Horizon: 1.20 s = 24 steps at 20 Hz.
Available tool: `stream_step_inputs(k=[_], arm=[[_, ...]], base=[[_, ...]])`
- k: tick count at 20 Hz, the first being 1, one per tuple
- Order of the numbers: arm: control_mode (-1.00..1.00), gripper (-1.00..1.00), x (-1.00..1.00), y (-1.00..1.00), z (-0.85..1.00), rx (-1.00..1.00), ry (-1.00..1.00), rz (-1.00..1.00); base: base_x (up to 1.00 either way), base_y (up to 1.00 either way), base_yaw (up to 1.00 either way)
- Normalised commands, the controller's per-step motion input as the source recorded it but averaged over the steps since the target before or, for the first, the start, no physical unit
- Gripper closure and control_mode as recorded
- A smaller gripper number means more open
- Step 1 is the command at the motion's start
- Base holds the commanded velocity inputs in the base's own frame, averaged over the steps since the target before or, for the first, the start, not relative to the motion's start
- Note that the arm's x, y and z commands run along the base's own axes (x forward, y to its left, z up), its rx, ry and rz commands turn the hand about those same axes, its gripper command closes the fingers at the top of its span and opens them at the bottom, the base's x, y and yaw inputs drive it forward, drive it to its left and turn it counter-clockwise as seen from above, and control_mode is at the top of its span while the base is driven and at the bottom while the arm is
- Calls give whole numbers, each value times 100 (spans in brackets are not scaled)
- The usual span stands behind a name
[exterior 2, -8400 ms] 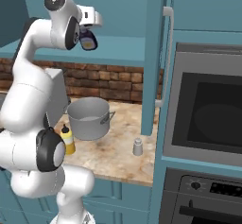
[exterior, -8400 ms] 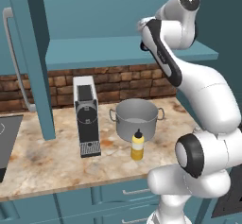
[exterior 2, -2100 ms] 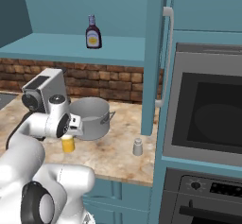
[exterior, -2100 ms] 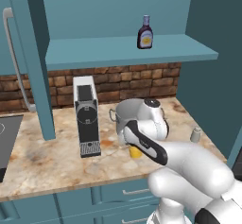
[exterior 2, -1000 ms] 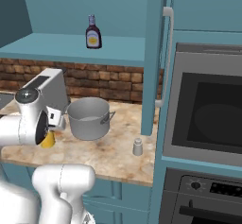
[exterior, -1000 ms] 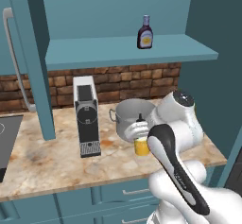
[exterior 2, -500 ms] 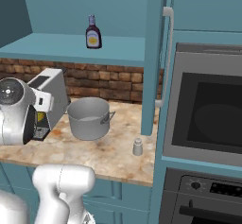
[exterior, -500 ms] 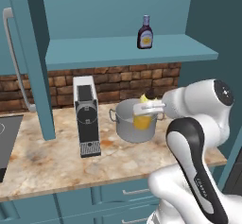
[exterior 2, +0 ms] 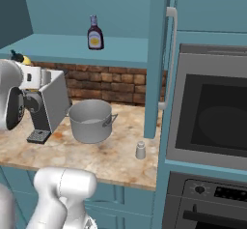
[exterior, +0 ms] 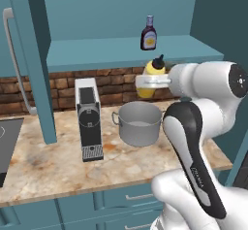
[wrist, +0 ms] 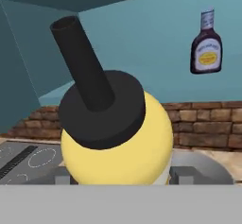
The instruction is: There are various items on the counter. Only move the condiments/shakers into the cabinet.
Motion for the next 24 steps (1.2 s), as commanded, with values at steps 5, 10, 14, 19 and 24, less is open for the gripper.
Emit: stream_step_inputs(k=[5, 10, 14, 19, 24], arm=[[-100, 100, 37, 1, 97, 3, -1, -12], [-100, 100, 11, 0, 30, 0, -1, -2], [-100, 100, 11, 0, -1, 0, 0, 0], [-100, 100, 43, 0, -5, 0, 0, 0], [-100, 100, 60, 0, -1, 0, 0, -2]], base=[[0, 0, 0], [0, 0, 0], [0, 0, 0], [0, 0, 0], [0, 0, 0]])
